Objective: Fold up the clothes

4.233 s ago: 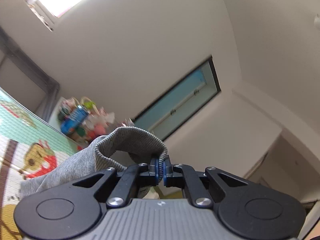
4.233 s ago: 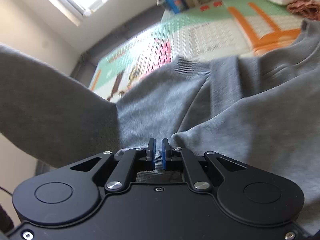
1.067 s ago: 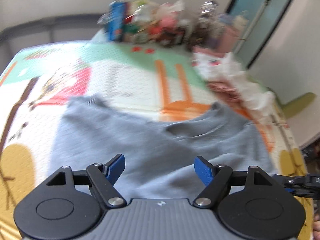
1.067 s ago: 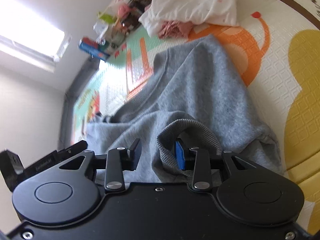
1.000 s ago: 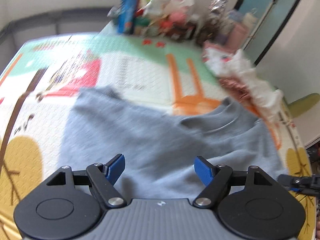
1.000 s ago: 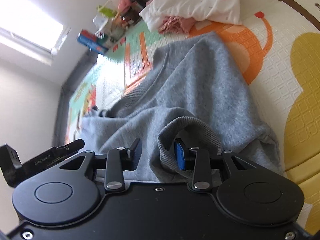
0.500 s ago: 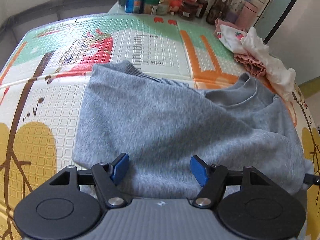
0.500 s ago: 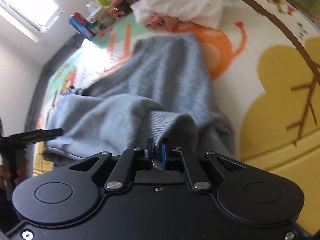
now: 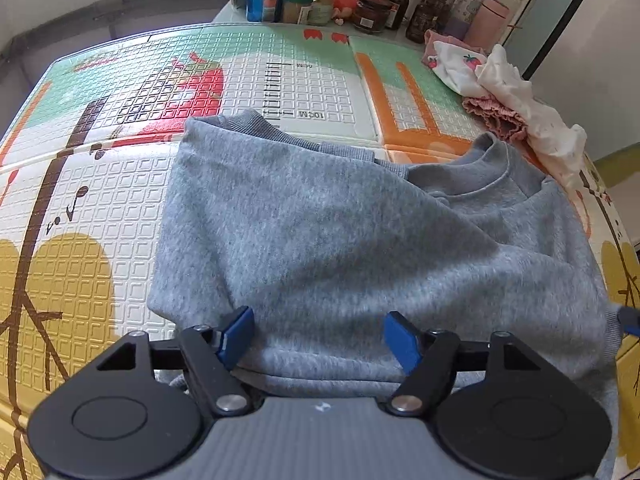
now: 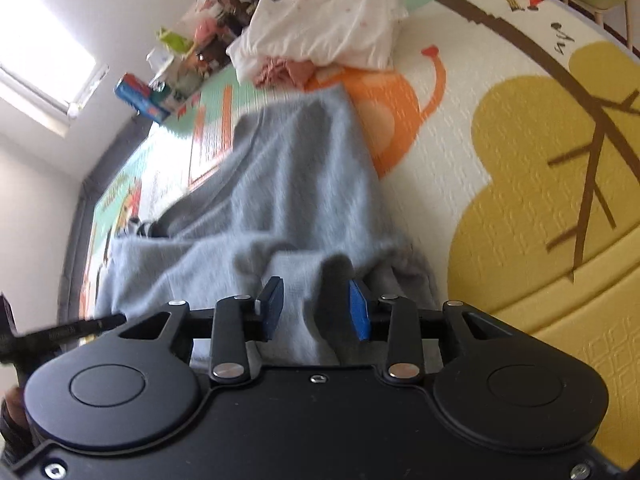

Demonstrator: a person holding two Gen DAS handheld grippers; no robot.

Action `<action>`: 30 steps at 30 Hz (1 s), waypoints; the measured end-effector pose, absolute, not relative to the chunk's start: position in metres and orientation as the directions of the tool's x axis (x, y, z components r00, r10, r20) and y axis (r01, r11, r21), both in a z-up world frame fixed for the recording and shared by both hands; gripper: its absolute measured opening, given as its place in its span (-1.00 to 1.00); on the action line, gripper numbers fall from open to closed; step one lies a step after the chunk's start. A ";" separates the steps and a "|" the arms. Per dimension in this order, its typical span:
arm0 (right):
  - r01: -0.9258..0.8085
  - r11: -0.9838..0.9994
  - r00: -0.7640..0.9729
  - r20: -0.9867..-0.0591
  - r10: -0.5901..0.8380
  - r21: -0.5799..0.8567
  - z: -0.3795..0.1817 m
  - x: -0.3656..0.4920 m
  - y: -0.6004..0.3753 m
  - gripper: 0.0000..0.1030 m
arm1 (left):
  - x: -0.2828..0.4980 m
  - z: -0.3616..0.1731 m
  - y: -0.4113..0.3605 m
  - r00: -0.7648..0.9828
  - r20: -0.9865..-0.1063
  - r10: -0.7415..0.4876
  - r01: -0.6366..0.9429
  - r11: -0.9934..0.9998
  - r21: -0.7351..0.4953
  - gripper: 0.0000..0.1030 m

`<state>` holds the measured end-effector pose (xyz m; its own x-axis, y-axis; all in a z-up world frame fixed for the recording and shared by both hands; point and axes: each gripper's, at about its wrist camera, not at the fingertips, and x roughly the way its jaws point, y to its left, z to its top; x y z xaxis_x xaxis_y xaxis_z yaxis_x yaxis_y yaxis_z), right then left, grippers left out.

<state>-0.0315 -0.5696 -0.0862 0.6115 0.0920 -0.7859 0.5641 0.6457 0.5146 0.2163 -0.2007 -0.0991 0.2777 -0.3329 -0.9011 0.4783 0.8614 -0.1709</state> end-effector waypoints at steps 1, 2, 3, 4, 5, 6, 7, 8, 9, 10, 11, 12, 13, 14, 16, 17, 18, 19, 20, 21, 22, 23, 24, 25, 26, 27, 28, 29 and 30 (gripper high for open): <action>0.567 0.643 0.609 -0.788 0.094 0.515 -0.086 -0.027 -0.572 -0.35 | 0.216 -0.100 -0.200 0.277 -0.901 -0.333 0.477 0.862 -0.172 0.44; 0.567 0.641 0.606 -0.789 0.101 0.518 -0.088 -0.022 -0.573 -0.35 | 0.216 -0.100 -0.200 0.277 -0.901 -0.335 0.476 0.862 -0.174 0.44; 0.570 0.634 0.605 -0.789 0.106 0.522 -0.091 -0.019 -0.573 -0.35 | 0.216 -0.100 -0.200 0.276 -0.900 -0.336 0.476 0.862 -0.176 0.44; 0.573 0.628 0.605 -0.789 0.110 0.527 -0.093 -0.016 -0.573 -0.40 | 0.215 -0.100 -0.200 0.276 -0.900 -0.337 0.477 0.861 -0.176 0.44; 0.576 0.621 0.604 -0.788 0.115 0.532 -0.095 -0.012 -0.573 -0.62 | 0.215 -0.100 -0.200 0.275 -0.901 -0.336 0.480 0.860 -0.174 0.44; 0.579 0.615 0.604 -0.788 0.119 0.536 -0.098 -0.009 -0.573 -0.83 | 0.215 -0.100 -0.200 0.275 -0.902 -0.334 0.483 0.859 -0.171 0.44; 0.577 0.614 0.609 -0.784 0.117 0.539 -0.098 -0.007 -0.572 -0.85 | 0.214 -0.100 -0.200 0.274 -0.902 -0.334 0.486 0.857 -0.170 0.44; 0.564 0.626 0.628 -0.772 0.099 0.539 -0.094 -0.006 -0.570 -0.90 | 0.214 -0.099 -0.200 0.273 -0.902 -0.334 0.490 0.855 -0.169 0.44; 0.552 0.639 0.643 -0.761 0.082 0.536 -0.089 -0.005 -0.568 -0.91 | 0.214 -0.099 -0.200 0.273 -0.902 -0.336 0.491 0.854 -0.169 0.44; 0.544 0.652 0.653 -0.754 0.065 0.528 -0.081 -0.004 -0.568 -0.91 | 0.214 -0.098 -0.199 0.273 -0.901 -0.337 0.490 0.855 -0.172 0.44; 0.538 0.662 0.663 -0.747 0.050 0.522 -0.074 -0.003 -0.568 -0.92 | 0.214 -0.097 -0.199 0.272 -0.900 -0.340 0.486 0.856 -0.177 0.44; 0.533 0.668 0.673 -0.739 0.036 0.519 -0.067 -0.001 -0.569 -0.93 | 0.214 -0.096 -0.197 0.271 -0.899 -0.345 0.478 0.858 -0.185 0.44; 0.529 0.675 0.682 -0.731 0.023 0.515 -0.059 0.001 -0.571 -0.93 | 0.215 -0.095 -0.196 0.270 -0.897 -0.350 0.470 0.861 -0.195 0.44; 0.525 0.682 0.691 -0.723 0.010 0.510 -0.053 0.003 -0.572 -0.93 | 0.215 -0.094 -0.195 0.269 -0.895 -0.357 0.461 0.863 -0.205 0.44; 0.518 0.699 0.702 -0.712 -0.017 0.494 -0.040 0.010 -0.577 -0.93 | 0.215 -0.093 -0.194 0.270 -0.892 -0.363 0.446 0.868 -0.219 0.44; 0.515 0.707 0.707 -0.706 -0.031 0.485 -0.034 0.013 -0.579 -0.93 | 0.214 -0.092 -0.193 0.274 -0.890 -0.364 0.434 0.873 -0.223 0.44; 0.513 0.714 0.712 -0.701 -0.044 0.476 -0.029 0.016 -0.581 -0.93 | 0.214 -0.092 -0.193 0.278 -0.889 -0.363 0.421 0.878 -0.227 0.44; 0.516 0.720 0.713 -0.699 -0.059 0.465 -0.025 0.019 -0.584 -0.96 | 0.213 -0.092 -0.192 0.282 -0.889 -0.362 0.408 0.884 -0.231 0.44; 0.521 0.727 0.711 -0.698 -0.081 0.446 -0.021 0.022 -0.587 -0.98 | 0.213 -0.093 -0.191 0.281 -0.887 -0.366 0.395 0.887 -0.240 0.44; 0.525 0.733 0.711 -0.696 -0.097 0.434 -0.018 0.024 -0.590 -0.98 | 0.212 -0.095 -0.190 0.277 -0.885 -0.374 0.384 0.888 -0.255 0.44; 0.523 0.733 0.713 -0.694 -0.097 0.435 -0.017 0.025 -0.593 -0.98 | 0.212 -0.097 -0.189 0.268 -0.885 -0.381 0.376 0.887 -0.268 0.44; 0.521 0.733 0.713 -0.695 -0.092 0.438 -0.017 0.026 -0.597 -0.98 | 0.211 -0.100 -0.190 0.257 -0.887 -0.384 0.373 0.886 -0.275 0.44; 0.525 0.729 0.702 -0.708 -0.079 0.440 -0.020 0.027 -0.599 -0.98 | 0.209 -0.102 -0.191 0.252 -0.889 -0.382 0.377 0.885 -0.273 0.44; 0.531 0.725 0.690 -0.721 -0.069 0.439 -0.025 0.027 -0.599 -0.98 | 0.208 -0.105 -0.193 0.249 -0.892 -0.376 0.384 0.884 -0.266 0.44; 0.518 0.731 0.686 -0.727 -0.044 0.444 -0.029 0.028 -0.597 -0.98 | 0.206 -0.107 -0.195 0.247 -0.895 -0.371 0.390 0.884 -0.259 0.44; 0.506 0.735 0.683 -0.730 -0.021 0.452 -0.034 0.028 -0.594 -0.98 | 0.205 -0.109 -0.197 0.244 -0.898 -0.366 0.397 0.882 -0.252 0.45; 0.493 0.737 0.686 -0.728 -0.002 0.462 -0.036 0.027 -0.590 -0.96 | 0.204 -0.110 -0.199 0.242 -0.900 -0.362 0.404 0.881 -0.246 0.45; 0.480 0.741 0.686 -0.727 0.017 0.470 -0.039 0.028 -0.586 -0.93 | 0.203 -0.111 -0.201 0.240 -0.902 -0.358 0.407 0.881 -0.242 0.47; 0.467 0.747 0.683 -0.730 0.034 0.472 -0.042 0.030 -0.580 -0.93 | 0.202 -0.112 -0.202 0.238 -0.903 -0.357 0.407 0.881 -0.241 0.48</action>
